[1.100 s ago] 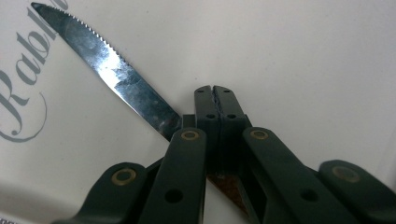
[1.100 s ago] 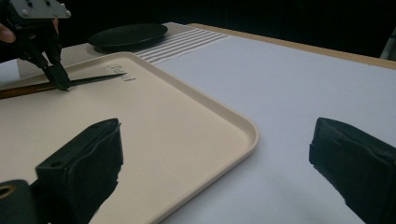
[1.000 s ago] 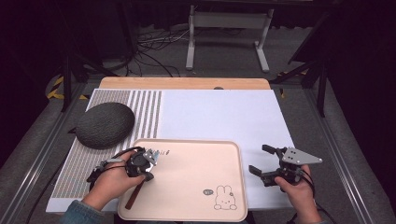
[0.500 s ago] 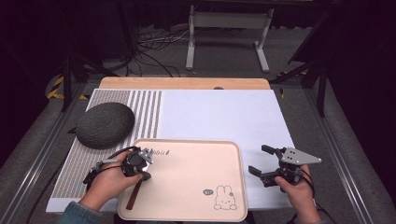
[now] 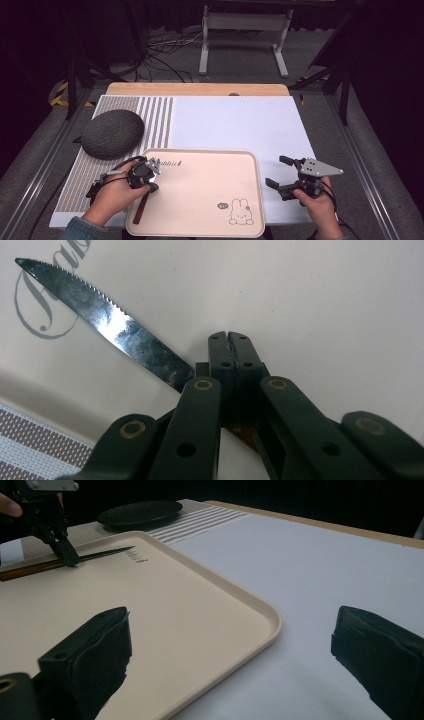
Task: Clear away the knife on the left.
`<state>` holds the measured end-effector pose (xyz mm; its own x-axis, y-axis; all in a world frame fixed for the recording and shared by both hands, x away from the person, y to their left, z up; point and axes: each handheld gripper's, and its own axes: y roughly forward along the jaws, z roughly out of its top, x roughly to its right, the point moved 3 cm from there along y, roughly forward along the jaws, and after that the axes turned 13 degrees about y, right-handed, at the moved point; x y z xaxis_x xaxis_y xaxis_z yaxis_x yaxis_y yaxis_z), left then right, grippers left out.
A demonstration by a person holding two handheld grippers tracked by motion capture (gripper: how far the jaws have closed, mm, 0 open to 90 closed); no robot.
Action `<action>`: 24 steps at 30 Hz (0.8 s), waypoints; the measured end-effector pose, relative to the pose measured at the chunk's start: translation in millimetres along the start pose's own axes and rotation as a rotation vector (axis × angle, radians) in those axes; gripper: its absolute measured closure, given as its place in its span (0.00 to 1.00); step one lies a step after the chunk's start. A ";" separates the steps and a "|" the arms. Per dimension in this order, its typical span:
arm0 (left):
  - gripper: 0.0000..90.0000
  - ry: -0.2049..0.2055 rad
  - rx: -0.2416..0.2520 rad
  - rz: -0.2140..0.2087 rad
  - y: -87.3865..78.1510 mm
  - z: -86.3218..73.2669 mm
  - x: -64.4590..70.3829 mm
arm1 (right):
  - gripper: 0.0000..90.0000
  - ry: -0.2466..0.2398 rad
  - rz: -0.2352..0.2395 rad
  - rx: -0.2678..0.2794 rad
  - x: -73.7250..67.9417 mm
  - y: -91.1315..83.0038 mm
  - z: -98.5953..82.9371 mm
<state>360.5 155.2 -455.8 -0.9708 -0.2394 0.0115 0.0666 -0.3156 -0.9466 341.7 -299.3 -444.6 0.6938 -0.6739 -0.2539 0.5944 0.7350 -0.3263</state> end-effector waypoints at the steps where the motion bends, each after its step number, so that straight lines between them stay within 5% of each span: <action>1: 1.00 -0.001 0.000 -0.001 -0.1 -0.3 -0.3 | 0.04 0.001 0.001 0.000 0.0 0.1 -0.1; 24: 1.00 -0.062 0.013 0.042 -2.2 -8.0 -11.8 | 0.04 0.002 0.005 -0.007 -0.3 1.7 -1.2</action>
<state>369.9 166.0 -456.4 -0.9509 -0.3094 -0.0081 0.1107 -0.3155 -0.9424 342.0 -297.9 -446.2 0.6959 -0.6704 -0.2575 0.5881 0.7377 -0.3316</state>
